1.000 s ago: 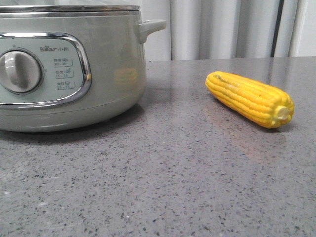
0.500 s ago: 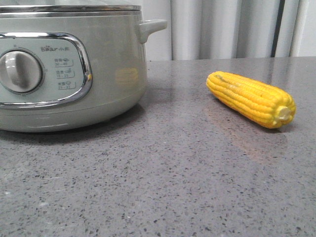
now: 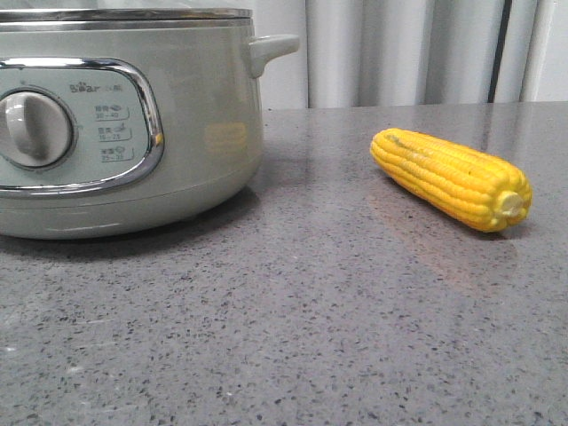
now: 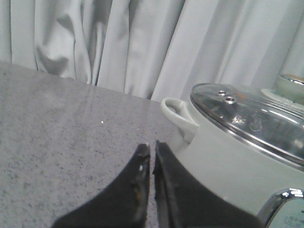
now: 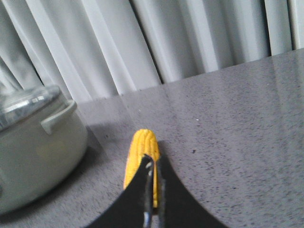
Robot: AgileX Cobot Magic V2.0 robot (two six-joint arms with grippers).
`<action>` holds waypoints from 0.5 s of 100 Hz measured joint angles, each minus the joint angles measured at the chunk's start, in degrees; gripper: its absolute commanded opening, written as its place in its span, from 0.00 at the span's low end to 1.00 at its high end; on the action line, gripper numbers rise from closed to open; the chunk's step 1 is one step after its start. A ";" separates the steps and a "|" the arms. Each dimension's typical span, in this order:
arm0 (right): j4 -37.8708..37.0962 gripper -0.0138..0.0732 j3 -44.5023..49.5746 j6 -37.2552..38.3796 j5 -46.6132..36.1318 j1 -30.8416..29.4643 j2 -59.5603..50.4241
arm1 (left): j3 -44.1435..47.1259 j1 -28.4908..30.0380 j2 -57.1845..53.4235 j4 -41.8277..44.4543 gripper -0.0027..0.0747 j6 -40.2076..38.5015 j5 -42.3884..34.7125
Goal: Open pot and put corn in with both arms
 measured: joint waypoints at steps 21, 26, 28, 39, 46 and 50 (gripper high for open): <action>-0.95 0.55 -12.83 -8.62 10.05 0.00 10.43 | -11.59 0.00 12.75 3.24 0.56 3.26 5.45; -0.95 0.63 -15.15 -9.26 11.55 0.00 12.87 | -13.53 -0.14 15.49 2.78 0.57 3.79 6.42; -0.95 0.65 -16.07 -9.26 12.14 0.00 13.89 | -14.28 -0.46 16.49 2.74 0.56 3.92 6.74; -1.04 0.71 -19.60 -9.26 14.53 0.00 18.60 | -17.40 -3.27 20.75 2.26 0.56 4.78 7.28; -1.04 0.71 -20.56 -9.26 14.97 0.00 20.68 | -18.65 -5.84 23.12 2.08 0.56 6.11 6.76; -1.04 0.71 -20.68 -9.26 14.97 0.00 21.41 | -19.12 -7.75 24.50 1.87 0.56 7.34 6.09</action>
